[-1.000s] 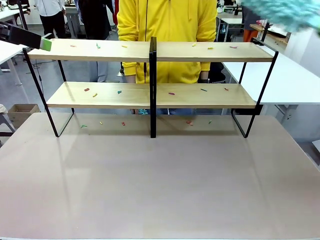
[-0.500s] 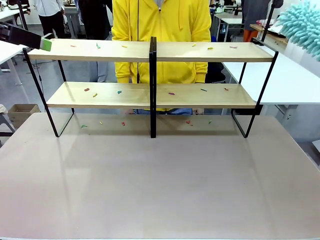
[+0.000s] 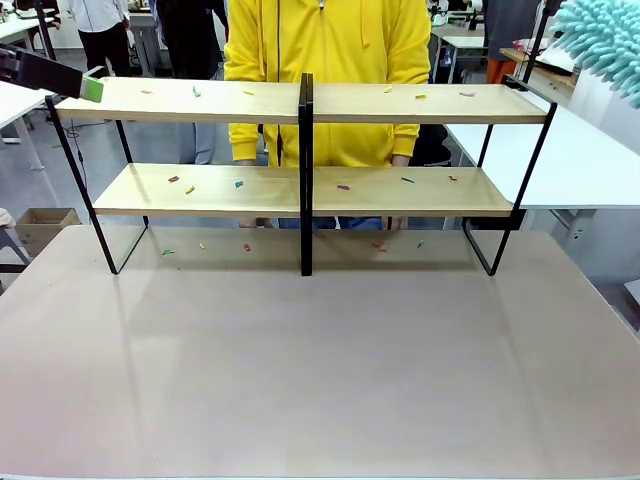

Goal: Clean the shelves.
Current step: Pick up the Duster when the human hands it over, then clean a randomly selected level of the Shelf with the Duster.

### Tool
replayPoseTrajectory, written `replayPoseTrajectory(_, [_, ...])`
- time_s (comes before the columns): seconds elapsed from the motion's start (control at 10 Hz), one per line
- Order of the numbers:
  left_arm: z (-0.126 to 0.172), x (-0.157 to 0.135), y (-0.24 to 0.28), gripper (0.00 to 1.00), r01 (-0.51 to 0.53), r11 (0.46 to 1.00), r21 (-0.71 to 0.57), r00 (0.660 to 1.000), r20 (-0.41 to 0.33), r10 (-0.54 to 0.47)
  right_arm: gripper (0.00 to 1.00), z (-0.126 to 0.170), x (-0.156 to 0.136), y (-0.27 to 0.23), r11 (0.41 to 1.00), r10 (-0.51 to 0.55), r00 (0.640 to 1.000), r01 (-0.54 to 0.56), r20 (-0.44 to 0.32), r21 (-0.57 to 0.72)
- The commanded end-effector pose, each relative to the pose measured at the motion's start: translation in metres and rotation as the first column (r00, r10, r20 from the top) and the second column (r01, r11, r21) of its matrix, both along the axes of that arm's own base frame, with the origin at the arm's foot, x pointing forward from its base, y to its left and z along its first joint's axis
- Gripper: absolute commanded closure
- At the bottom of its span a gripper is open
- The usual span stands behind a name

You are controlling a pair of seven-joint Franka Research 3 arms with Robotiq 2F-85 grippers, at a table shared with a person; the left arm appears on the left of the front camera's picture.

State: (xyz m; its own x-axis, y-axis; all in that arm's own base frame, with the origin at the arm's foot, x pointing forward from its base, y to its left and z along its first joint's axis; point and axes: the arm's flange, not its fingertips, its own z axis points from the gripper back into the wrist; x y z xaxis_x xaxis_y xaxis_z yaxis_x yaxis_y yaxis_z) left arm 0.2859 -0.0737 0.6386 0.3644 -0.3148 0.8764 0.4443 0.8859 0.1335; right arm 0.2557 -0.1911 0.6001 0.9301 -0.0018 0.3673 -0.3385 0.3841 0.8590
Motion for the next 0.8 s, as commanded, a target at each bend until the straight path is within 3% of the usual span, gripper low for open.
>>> replayPoseTrajectory(0.0, [0.0003,-0.0001,-0.0001,0.00,-0.003,1.000,0.001,1.000,0.002,0.003,1.00,0.0091,0.0031,0.0006,1.000,0.004,1.000,-0.004,-0.004,0.021])
replayPoseTrajectory(0.7, [0.0003,-0.0001,-0.0001,0.00,-0.003,1.000,0.001,1.000,0.002,0.003,1.00,0.0091,0.0031,0.0006,1.000,0.004,1.000,-0.004,-0.004,0.021])
